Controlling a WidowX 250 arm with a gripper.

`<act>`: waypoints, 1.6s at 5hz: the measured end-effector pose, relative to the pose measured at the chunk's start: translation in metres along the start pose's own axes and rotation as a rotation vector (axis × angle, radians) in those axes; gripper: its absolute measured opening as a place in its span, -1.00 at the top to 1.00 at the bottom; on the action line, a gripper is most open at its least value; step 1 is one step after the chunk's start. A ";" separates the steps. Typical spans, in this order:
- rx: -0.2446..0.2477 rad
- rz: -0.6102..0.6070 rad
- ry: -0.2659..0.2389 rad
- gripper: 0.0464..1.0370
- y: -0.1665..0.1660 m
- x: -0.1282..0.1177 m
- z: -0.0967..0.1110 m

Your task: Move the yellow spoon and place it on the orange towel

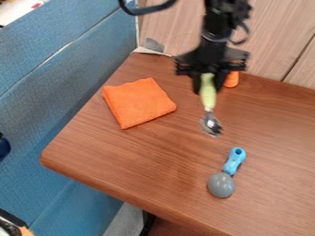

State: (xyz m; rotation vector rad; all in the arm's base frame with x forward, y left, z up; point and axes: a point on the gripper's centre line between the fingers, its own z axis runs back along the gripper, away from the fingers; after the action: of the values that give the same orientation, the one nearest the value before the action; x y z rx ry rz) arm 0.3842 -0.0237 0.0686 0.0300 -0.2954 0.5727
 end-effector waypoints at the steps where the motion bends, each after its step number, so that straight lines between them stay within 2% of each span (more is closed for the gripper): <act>1: 0.064 0.119 -0.007 0.25 0.035 0.027 -0.017; 2: 0.130 0.216 -0.007 0.25 0.059 0.043 -0.038; 3: 0.177 0.294 -0.002 0.25 0.081 0.047 -0.058; 4: 0.213 0.317 0.048 0.25 0.093 0.038 -0.083; 5: 0.219 0.312 0.063 0.25 0.093 0.036 -0.092; 6: 0.205 0.314 0.086 0.10 0.091 0.039 -0.095; 7: 0.212 0.319 0.078 -0.47 0.092 0.040 -0.094; 8: 0.199 0.318 0.081 -0.88 0.089 0.042 -0.094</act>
State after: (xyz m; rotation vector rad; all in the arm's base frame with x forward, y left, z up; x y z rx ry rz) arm 0.3950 0.0840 -0.0138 0.1539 -0.1635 0.9157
